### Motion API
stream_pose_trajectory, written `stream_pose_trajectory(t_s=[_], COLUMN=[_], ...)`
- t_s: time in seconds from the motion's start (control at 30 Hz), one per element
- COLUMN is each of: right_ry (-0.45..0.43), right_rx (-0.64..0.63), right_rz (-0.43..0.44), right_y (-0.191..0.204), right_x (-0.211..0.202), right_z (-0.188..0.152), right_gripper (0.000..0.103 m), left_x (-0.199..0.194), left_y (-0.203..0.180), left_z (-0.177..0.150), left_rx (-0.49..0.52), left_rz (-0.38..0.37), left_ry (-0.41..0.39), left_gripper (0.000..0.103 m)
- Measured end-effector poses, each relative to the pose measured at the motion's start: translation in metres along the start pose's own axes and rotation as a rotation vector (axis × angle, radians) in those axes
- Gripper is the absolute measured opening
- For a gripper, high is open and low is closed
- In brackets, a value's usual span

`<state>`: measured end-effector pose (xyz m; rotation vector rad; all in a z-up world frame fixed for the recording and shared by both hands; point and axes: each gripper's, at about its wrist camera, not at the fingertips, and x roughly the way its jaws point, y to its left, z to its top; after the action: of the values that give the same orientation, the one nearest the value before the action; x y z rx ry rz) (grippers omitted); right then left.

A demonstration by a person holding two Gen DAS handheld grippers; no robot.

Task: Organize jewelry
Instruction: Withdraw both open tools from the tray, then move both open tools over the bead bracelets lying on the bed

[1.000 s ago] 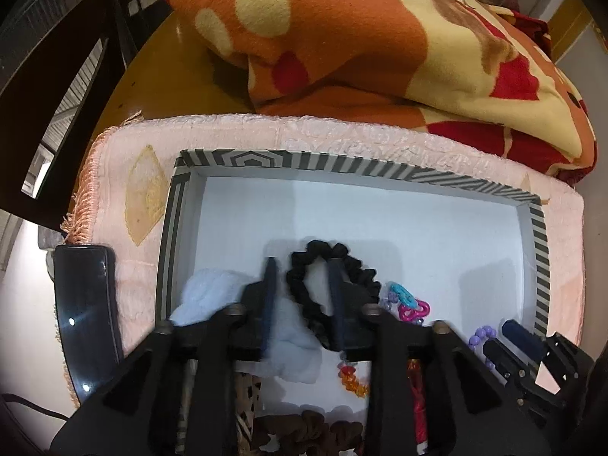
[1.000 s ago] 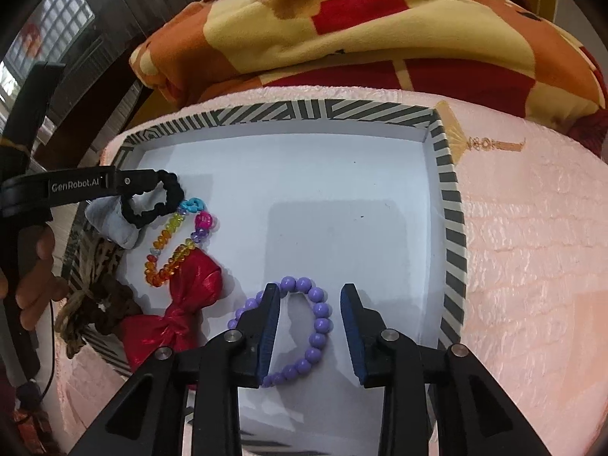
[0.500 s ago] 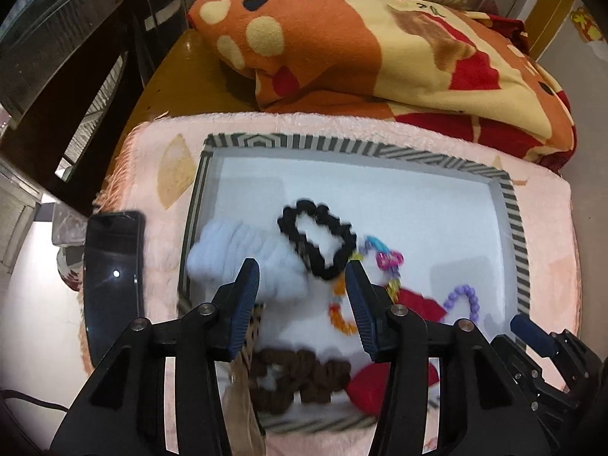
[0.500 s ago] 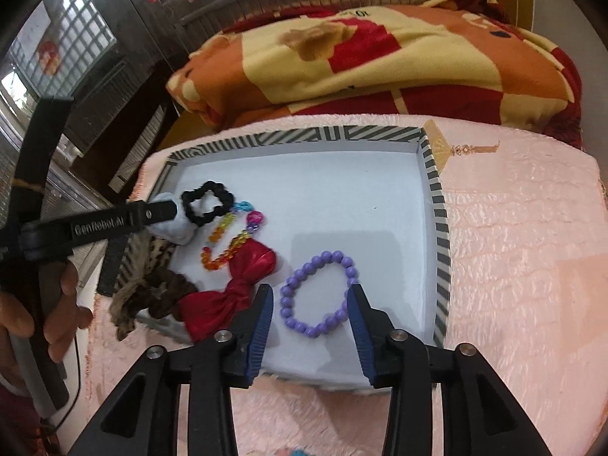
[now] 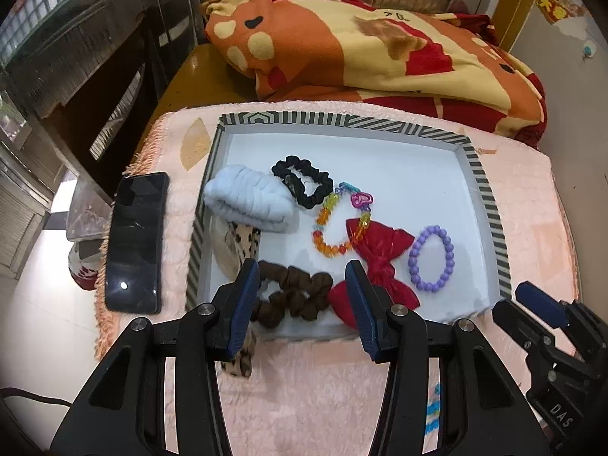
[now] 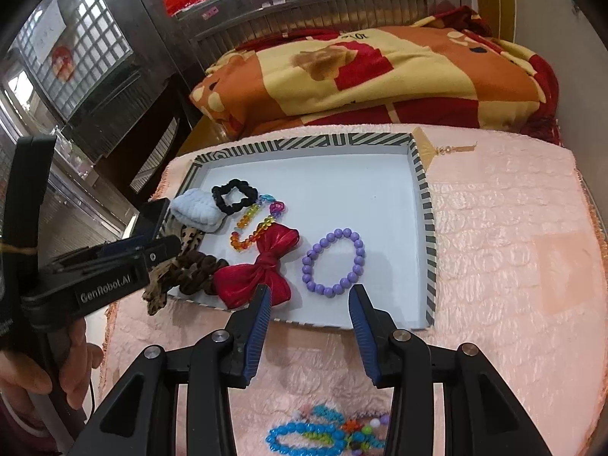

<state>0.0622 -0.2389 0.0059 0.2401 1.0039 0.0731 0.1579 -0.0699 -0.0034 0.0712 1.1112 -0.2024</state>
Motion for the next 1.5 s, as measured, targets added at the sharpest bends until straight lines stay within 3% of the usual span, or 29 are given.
stream_pose_trajectory(t_s=[0.9,1.5], right_ry=[-0.012,0.017], right_rx=[0.009,0.054], right_rz=[-0.027,-0.079], right_y=[0.006,-0.027], right_x=[-0.05,-0.068], right_z=[-0.063,-0.105], right_gripper=[0.042,0.05], left_x=[-0.043,-0.044], left_y=[-0.015,-0.027], left_z=[-0.079,-0.115], left_rx=[0.019,0.054], left_rz=[-0.016,-0.036], left_ry=[-0.011,0.026], left_gripper=[0.047,0.047])
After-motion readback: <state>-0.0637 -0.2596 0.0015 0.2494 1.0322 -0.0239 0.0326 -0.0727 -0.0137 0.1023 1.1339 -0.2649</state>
